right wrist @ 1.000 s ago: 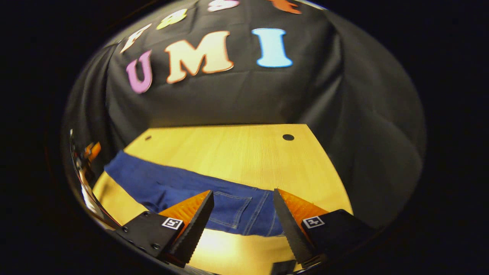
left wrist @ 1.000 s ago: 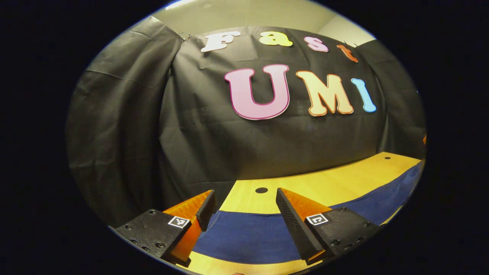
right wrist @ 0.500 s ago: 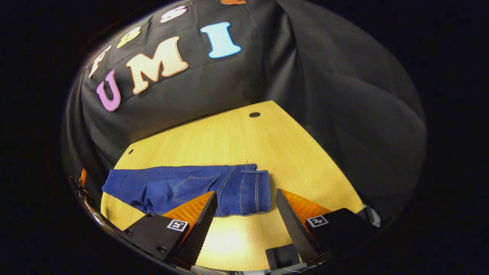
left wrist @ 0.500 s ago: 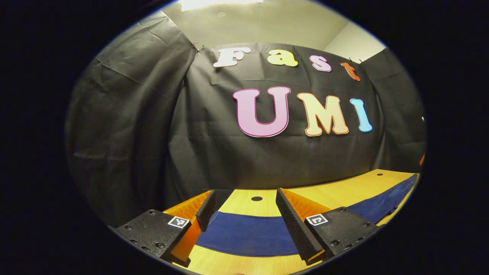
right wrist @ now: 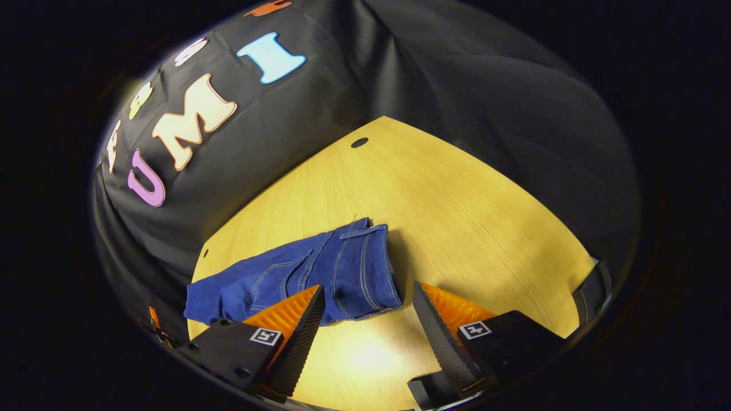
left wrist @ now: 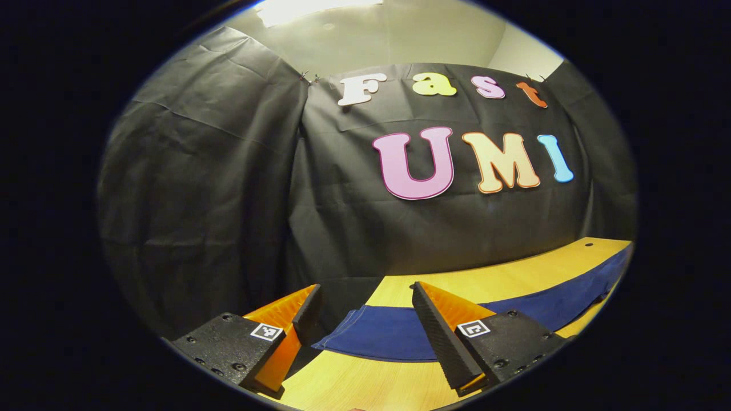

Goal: Grasp the waist and the cuffs of the jeans and fold them to make the two legs overlap; first hold the waist and fold one-third of the jeans toward the cuffs, then hold the cuffs and fold the remaining one-third in the same direction to finish folding.

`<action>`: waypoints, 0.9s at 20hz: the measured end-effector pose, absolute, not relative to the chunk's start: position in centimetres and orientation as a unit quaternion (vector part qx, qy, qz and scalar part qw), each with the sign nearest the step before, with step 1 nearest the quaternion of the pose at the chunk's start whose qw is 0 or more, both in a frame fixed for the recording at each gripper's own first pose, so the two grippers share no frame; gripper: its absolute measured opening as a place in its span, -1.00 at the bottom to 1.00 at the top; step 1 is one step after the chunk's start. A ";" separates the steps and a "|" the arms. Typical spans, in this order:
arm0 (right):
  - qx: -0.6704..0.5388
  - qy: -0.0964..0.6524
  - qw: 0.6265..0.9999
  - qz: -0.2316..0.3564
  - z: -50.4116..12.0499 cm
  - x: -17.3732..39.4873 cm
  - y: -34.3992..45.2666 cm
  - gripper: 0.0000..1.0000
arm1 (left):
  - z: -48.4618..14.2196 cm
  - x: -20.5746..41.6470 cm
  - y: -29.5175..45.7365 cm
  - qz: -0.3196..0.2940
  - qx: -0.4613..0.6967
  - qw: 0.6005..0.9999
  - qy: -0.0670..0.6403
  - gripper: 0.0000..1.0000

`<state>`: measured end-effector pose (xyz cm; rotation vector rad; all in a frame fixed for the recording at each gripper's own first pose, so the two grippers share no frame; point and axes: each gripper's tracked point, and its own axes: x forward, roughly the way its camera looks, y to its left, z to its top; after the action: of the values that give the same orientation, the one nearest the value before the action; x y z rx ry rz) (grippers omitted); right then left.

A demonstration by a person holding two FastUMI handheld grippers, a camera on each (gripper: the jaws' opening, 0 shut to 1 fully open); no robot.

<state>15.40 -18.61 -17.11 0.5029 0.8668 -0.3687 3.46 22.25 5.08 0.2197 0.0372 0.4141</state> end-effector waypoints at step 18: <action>0.358 0.422 0.819 -0.150 -20.4 15.4 -17.2 -0.46 | 4.5 0.9 20.3 0.222 0.098 0.970 0.027 0.90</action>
<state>15.39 -17.24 -20.40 0.7618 0.8991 -0.3184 0.91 20.28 4.51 0.1970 0.0540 0.4487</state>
